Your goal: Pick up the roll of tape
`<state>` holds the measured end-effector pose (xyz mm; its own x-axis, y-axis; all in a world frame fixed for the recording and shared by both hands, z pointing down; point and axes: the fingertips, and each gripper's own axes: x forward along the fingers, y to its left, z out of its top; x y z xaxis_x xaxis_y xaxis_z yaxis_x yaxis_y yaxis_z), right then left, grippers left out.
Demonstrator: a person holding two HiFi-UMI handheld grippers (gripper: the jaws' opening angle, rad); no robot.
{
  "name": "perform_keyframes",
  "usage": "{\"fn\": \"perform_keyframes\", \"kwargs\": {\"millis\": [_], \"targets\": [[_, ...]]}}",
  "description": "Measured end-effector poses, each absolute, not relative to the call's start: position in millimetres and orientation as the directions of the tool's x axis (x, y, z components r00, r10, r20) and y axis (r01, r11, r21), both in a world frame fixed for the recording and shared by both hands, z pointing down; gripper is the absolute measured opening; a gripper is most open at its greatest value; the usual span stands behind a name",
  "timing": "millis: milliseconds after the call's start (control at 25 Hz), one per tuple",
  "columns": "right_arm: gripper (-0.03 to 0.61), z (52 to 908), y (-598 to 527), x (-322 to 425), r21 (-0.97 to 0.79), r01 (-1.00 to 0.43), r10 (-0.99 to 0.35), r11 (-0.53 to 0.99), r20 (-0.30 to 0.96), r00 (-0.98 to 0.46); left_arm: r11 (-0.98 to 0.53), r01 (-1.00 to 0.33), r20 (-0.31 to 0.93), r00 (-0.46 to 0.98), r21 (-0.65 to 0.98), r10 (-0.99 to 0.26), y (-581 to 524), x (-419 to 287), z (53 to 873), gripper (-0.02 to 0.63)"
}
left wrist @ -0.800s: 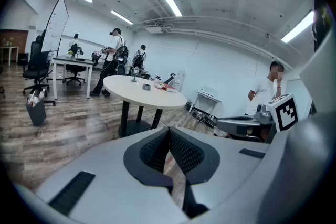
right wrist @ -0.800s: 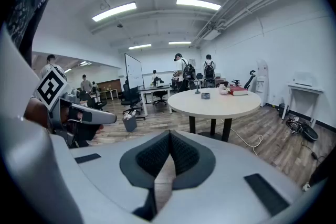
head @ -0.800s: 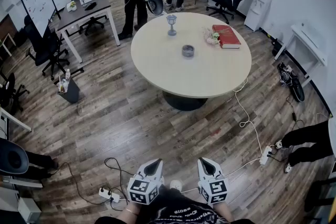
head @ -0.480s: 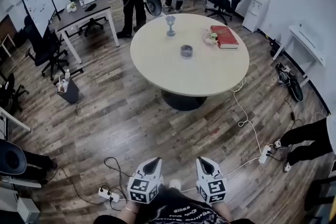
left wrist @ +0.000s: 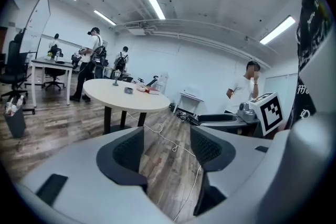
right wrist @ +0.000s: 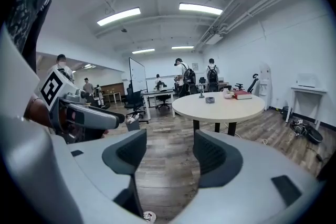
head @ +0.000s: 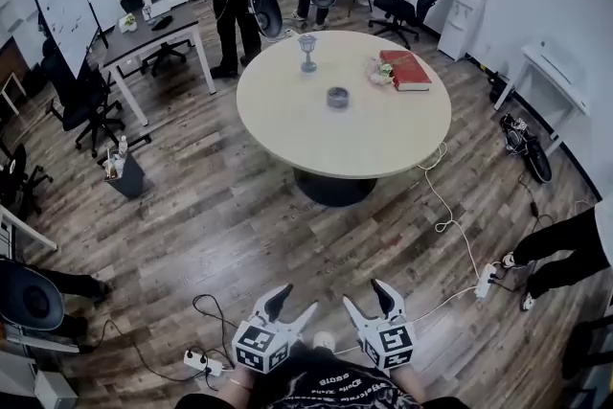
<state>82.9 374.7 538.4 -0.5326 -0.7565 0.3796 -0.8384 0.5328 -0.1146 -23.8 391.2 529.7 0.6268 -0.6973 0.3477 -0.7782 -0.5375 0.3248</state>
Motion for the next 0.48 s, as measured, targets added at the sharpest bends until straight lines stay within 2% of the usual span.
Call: {"fn": "perform_keyframes", "kwargs": {"millis": [40, 120, 480], "targets": [[0.315, 537, 374, 82, -0.108, -0.837, -0.756, 0.536, 0.38, -0.533, -0.547, -0.773, 0.346, 0.633, 0.32, -0.692, 390, -22, 529, 0.298], [0.376, 534, 374, 81, -0.114, -0.84, -0.76, 0.53, 0.376, -0.53, -0.554, -0.77, 0.345, 0.637, 0.316, -0.689, 388, -19, 528, 0.327], [0.385, 522, 364, 69, -0.133, -0.874, -0.811, 0.467, 0.329, -0.483, -0.606, -0.735, 0.313, 0.678, 0.306, -0.665, 381, -37, 515, 0.327]]}}
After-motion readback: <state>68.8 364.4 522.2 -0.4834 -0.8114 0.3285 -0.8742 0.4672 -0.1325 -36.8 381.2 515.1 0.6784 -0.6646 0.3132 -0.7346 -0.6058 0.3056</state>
